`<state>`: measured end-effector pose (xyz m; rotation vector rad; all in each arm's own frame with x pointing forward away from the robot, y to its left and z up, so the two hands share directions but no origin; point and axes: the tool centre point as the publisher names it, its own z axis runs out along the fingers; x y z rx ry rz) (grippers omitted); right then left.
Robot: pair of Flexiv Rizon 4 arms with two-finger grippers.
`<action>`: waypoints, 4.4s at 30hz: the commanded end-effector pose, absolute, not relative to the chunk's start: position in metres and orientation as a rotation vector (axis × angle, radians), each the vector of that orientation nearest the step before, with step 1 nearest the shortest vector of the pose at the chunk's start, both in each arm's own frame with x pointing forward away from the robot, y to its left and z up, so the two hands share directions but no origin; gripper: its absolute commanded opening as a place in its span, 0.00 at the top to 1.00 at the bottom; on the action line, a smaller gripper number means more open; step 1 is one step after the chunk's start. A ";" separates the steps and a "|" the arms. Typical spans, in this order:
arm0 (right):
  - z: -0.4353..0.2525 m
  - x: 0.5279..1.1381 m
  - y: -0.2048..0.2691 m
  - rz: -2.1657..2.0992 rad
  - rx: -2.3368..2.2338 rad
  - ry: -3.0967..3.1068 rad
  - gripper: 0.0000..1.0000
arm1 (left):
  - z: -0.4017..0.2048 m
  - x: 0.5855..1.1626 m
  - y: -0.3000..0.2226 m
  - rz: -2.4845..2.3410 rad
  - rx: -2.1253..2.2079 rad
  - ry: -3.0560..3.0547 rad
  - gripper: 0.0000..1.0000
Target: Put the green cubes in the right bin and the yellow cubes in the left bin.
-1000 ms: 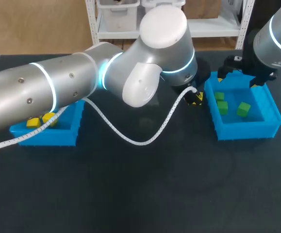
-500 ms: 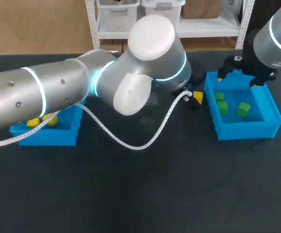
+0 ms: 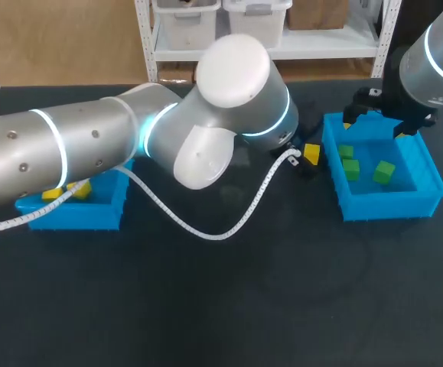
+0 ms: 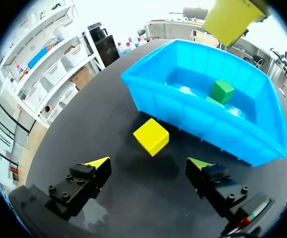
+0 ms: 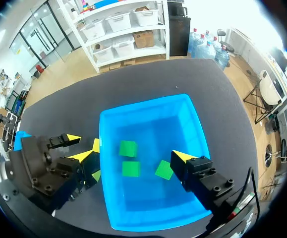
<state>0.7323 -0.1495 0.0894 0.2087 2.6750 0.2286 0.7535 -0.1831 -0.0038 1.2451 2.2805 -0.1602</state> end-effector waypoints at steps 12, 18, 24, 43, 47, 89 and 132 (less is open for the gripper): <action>0.089 0.730 -0.150 0.226 0.211 2.668 0.00 | -0.009 0.767 -0.196 -0.141 1.225 2.281 0.00; 0.089 0.730 -0.150 0.226 0.211 2.668 0.00 | -0.011 0.771 -0.202 -0.143 1.226 2.279 0.00; 0.089 0.730 -0.150 0.226 0.211 2.668 0.00 | -0.012 0.775 -0.206 -0.144 1.228 2.273 0.00; 0.089 0.730 -0.150 0.226 0.211 2.668 0.00 | -0.017 0.780 -0.203 -0.148 1.215 2.272 1.00; 0.089 0.730 -0.150 0.226 0.211 2.668 0.00 | -0.017 0.778 -0.202 -0.146 1.217 2.275 1.00; 0.089 0.730 -0.150 0.226 0.211 2.668 0.00 | 0.091 0.754 0.032 -0.051 0.753 2.369 1.00; 0.089 0.730 -0.150 0.226 0.211 2.668 0.00 | 0.102 0.685 0.230 -0.021 0.314 2.670 0.00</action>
